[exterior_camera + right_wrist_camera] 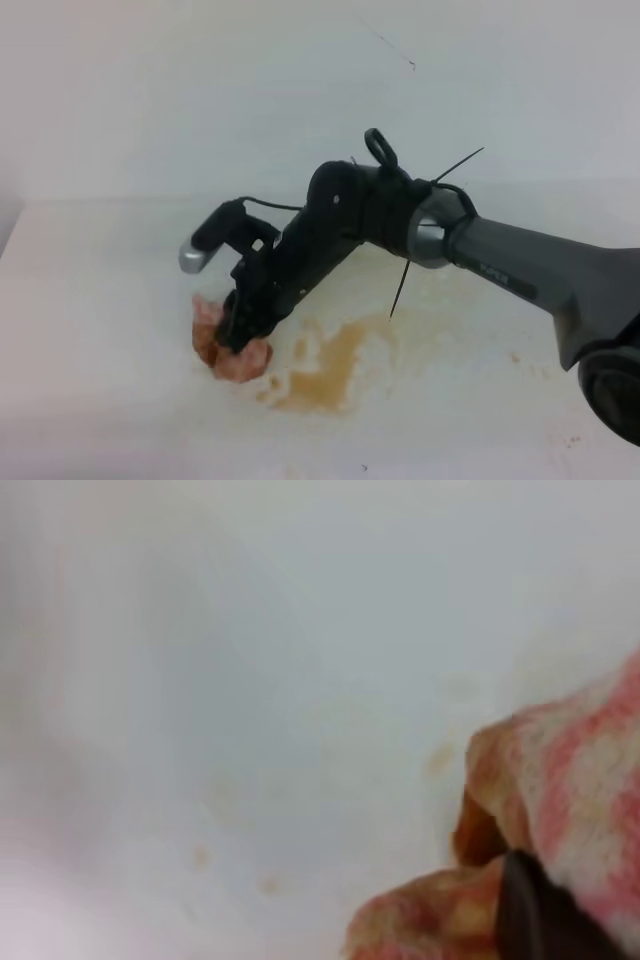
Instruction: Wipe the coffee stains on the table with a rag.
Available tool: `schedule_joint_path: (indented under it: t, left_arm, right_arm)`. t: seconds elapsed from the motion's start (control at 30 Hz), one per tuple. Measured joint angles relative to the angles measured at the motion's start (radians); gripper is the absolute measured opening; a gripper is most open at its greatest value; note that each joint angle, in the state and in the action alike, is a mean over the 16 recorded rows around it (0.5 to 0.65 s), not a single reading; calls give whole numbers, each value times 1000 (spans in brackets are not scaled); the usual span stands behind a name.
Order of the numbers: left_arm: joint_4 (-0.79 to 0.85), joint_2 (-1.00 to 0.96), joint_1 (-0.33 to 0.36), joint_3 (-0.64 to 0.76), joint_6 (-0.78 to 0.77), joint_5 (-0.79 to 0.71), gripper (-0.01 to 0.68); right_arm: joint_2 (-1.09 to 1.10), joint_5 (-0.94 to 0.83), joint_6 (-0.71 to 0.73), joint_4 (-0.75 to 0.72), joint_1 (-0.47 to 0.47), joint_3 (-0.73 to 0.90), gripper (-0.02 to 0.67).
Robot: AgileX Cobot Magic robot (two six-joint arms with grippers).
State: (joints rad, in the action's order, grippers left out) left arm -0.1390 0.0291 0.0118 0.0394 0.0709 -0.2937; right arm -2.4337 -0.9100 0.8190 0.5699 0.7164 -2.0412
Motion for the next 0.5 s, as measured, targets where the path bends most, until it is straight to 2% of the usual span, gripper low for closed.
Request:
schedule_joint_path:
  t: [0.27, 0.5]
  left_arm:
    - [0, 0, 0, 0, 0, 0, 0]
    - [0, 0, 0, 0, 0, 0, 0]
  right_arm:
    - [4, -50, -39, 65, 8, -7, 41]
    - [-22, -92, -173, -10, -4, 12, 41]
